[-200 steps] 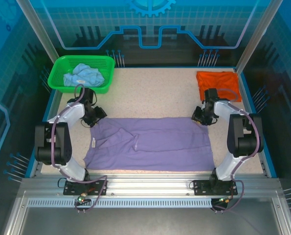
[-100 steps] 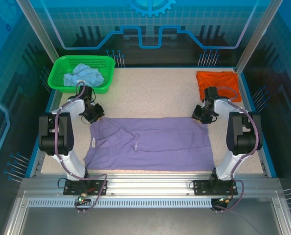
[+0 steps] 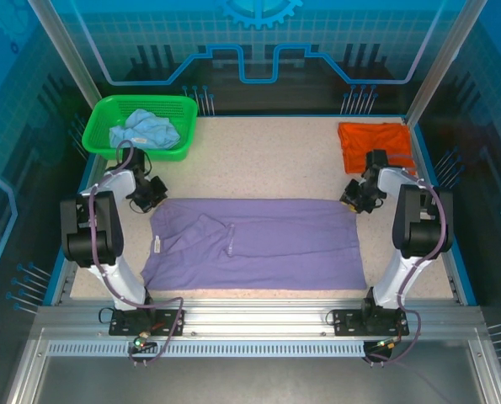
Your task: Fold and stack the t-shirts
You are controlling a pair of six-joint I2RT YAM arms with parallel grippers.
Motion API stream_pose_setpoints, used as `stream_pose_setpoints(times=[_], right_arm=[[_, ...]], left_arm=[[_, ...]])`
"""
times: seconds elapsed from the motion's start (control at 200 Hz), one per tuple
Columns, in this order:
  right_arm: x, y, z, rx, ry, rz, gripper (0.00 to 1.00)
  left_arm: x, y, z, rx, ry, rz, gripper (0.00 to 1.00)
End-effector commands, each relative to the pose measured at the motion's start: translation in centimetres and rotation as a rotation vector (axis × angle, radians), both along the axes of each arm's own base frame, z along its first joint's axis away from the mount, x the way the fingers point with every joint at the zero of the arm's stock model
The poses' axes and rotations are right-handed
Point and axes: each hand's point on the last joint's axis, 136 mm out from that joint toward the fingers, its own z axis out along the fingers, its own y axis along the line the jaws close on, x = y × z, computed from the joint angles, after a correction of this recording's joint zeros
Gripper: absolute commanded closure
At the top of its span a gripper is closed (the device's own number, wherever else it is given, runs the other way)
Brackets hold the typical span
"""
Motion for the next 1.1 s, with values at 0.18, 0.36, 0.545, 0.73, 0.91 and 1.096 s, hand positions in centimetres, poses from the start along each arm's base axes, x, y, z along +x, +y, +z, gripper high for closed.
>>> stream_pose_setpoints(times=[0.18, 0.36, 0.545, 0.73, 0.91, 1.096], right_arm=[[1.3, -1.2, 4.9, -0.038, -0.145, -0.053, 0.64], [0.9, 0.9, 9.7, -0.034, -0.313, -0.019, 0.59], [-0.5, 11.3, 10.5, 0.033, -0.315, 0.214, 0.59], [-4.4, 20.7, 7.8, -0.004, -0.17, 0.424, 0.6], [-6.8, 23.0, 5.0, -0.107, -0.048, 0.526, 0.6], [-6.5, 25.9, 4.3, 0.007, -0.092, 0.651, 0.6]], left_arm=[[2.1, 2.4, 4.4, 0.078, -0.077, 0.066, 0.52], [0.6, 1.7, 9.4, 0.158, -0.128, 0.071, 0.4], [-0.9, -6.6, 8.9, 0.038, -0.122, -0.133, 0.49], [-3.4, -12.3, 3.9, -0.071, -0.014, -0.202, 0.61], [-6.1, -9.6, -0.6, 0.01, 0.111, -0.157, 0.61], [-6.1, -7.3, -1.6, 0.045, 0.167, -0.112, 0.52]])
